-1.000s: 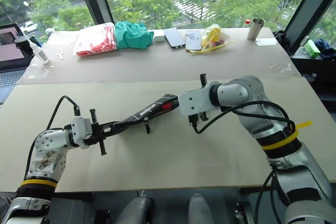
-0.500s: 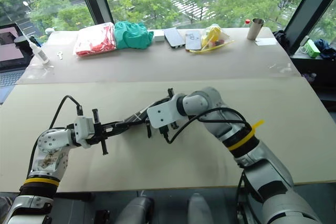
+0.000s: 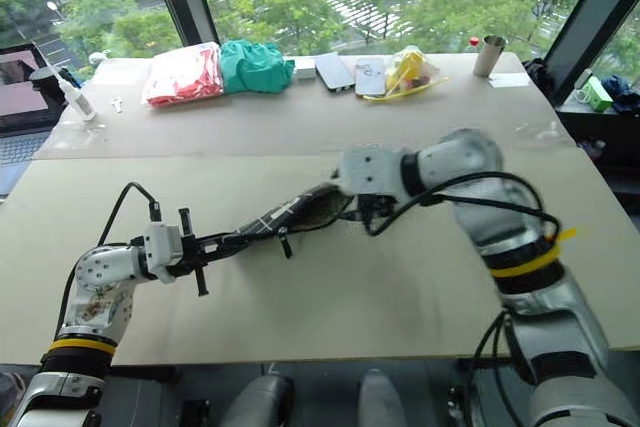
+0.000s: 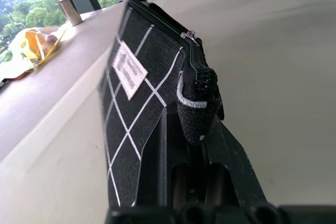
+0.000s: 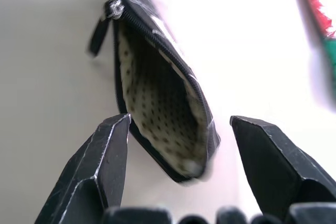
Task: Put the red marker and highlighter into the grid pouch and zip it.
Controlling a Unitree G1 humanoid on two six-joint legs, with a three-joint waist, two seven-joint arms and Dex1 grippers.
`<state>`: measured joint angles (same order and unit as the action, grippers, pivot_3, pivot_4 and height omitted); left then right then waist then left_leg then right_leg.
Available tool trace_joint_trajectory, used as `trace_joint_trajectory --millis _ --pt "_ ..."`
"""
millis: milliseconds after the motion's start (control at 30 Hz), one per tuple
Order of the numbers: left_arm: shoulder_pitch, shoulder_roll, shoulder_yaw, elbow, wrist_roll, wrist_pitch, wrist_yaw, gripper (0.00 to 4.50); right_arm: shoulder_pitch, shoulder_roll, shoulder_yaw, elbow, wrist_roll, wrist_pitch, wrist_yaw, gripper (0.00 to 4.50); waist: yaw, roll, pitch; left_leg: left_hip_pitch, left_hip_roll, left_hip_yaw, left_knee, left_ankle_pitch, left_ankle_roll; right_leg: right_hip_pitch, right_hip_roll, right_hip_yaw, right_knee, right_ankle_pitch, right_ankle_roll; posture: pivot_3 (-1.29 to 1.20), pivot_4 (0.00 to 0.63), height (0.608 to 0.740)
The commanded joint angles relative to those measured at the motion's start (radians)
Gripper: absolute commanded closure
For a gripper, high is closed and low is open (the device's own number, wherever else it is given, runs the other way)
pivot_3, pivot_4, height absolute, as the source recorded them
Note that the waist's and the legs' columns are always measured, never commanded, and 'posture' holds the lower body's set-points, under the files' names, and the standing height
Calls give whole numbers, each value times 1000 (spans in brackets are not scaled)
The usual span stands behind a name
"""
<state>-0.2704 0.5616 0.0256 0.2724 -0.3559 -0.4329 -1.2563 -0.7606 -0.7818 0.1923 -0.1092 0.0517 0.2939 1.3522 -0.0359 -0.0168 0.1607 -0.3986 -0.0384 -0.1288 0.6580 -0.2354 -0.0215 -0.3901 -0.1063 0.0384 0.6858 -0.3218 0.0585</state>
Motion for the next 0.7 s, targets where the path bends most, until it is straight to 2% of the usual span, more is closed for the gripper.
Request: trace_joint_trajectory --millis 33,67,167,367,467,700 --pt "4 8 12 -20 -10 -13 2 4500 34 -44 -93 18 97 11 30 1079 -2 0 0 0 0 1 0 0 0 0 0 0 0 0 0 0 150 740" --pt "5 9 13 -20 -11 -14 2 4500 38 -49 -96 21 102 7 26 1079 -5 0 0 0 0 1 0 0 0 0 0 1 0 0 0 0 150 740" --pt "12 15 17 -24 -15 -12 -1 4500 29 -75 12 225 -129 -259 -108 1079 -13 0 0 2 1 2 -1 0 0 0 1 1 1 0 0 0 150 740" --pt "9 18 18 -26 -16 -11 -3 4500 -114 1 167 590 -353 -709 -277 1079 -18 0 0 2 1 5 -3 0 0 -2 0 3 1 0 0 0 150 740" --pt "9 18 22 -30 -16 -11 3 4500 -191 38 220 738 -416 -852 -329 1079 -25 0 0 2 1 5 -3 0 -1 -3 0 4 1 0 0 0 150 740" --pt "37 21 28 -58 -15 -6 21 4500 -316 105 283 961 -476 -999 -332 1079 -31 0 0 2 1 4 -5 1 -1 -2 0 3 -1 0 0 0 150 740"
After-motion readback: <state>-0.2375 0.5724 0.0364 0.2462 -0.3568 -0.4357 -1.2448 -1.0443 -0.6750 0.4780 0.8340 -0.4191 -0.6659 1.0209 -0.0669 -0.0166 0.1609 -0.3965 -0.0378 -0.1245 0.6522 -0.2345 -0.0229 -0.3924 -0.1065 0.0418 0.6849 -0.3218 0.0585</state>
